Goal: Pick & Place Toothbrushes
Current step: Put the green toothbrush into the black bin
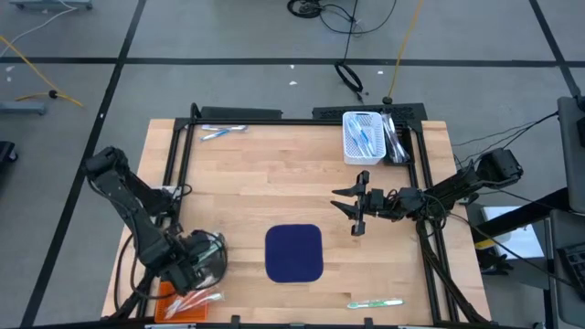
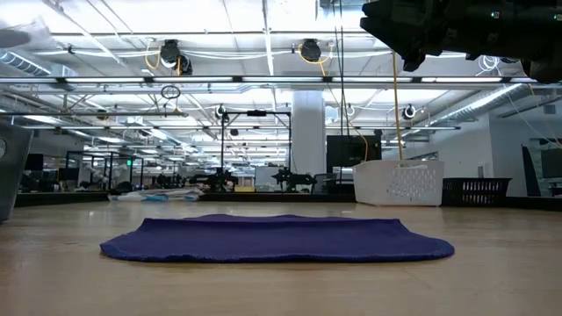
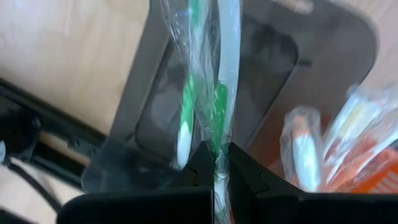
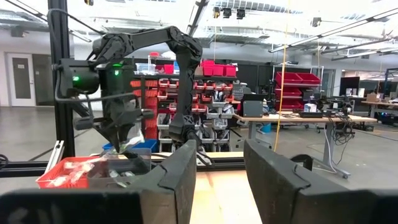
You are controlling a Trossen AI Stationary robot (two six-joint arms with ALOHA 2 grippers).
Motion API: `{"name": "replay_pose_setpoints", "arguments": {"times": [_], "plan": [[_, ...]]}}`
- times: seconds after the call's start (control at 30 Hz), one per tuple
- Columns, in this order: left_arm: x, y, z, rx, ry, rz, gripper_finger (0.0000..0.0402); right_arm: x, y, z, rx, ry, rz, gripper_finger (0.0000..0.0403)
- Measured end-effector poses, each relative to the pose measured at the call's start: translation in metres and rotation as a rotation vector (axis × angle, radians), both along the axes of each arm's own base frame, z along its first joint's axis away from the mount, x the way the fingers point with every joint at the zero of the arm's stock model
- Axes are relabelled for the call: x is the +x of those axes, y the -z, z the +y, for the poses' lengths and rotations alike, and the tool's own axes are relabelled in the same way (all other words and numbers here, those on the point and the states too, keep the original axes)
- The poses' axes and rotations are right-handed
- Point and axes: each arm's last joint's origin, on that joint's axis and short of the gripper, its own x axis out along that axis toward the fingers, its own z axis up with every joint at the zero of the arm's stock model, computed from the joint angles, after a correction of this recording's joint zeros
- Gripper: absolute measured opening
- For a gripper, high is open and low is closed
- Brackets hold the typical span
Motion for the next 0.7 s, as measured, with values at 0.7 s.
{"name": "replay_pose_setpoints", "arguments": {"times": [0.7], "plan": [[-0.017,0.017,-0.006,0.059,-0.099,0.075,0.0065,0.000,0.001,0.000,-0.004,0.000,0.015,0.0121]]}}
